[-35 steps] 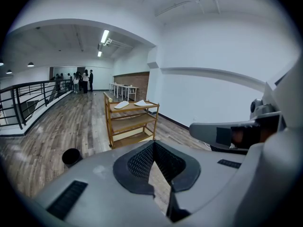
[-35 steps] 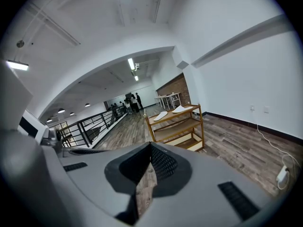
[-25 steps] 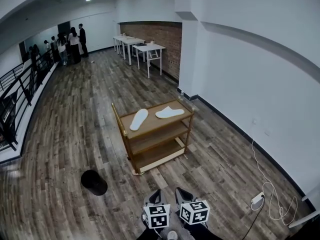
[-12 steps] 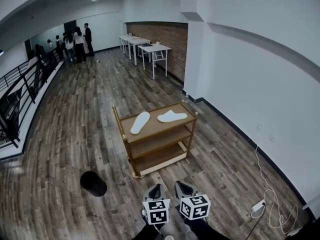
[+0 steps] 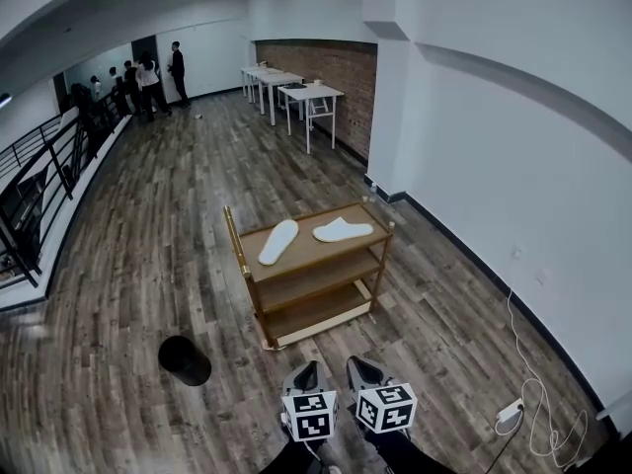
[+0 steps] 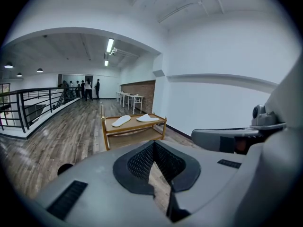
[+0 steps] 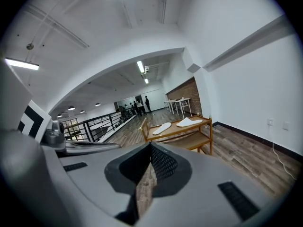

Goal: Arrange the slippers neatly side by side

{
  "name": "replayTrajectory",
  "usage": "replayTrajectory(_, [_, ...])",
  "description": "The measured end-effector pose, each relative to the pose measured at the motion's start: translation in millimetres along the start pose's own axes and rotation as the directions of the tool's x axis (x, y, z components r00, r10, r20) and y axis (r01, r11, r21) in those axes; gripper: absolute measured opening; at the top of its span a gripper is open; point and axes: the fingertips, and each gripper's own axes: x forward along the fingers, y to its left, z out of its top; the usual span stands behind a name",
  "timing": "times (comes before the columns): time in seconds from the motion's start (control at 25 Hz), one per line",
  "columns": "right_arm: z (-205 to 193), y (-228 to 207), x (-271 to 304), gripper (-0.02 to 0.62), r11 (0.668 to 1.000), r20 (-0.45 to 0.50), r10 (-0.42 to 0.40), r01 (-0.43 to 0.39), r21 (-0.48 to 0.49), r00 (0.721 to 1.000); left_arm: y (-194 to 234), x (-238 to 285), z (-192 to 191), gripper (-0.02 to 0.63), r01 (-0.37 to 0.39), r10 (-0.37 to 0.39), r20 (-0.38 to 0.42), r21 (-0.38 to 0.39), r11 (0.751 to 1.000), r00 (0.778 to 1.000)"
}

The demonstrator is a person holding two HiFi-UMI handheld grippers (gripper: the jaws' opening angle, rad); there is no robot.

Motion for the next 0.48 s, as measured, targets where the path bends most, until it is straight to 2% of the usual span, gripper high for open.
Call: replayTrajectory(0.48, [11, -23, 36, -0.002, 0.999, -0.001, -0.030, 0.030, 0.017, 1.000, 5, 43, 13, -0.002, 0.034, -0.034, -0.013, 0.019, 0.999, 0.999])
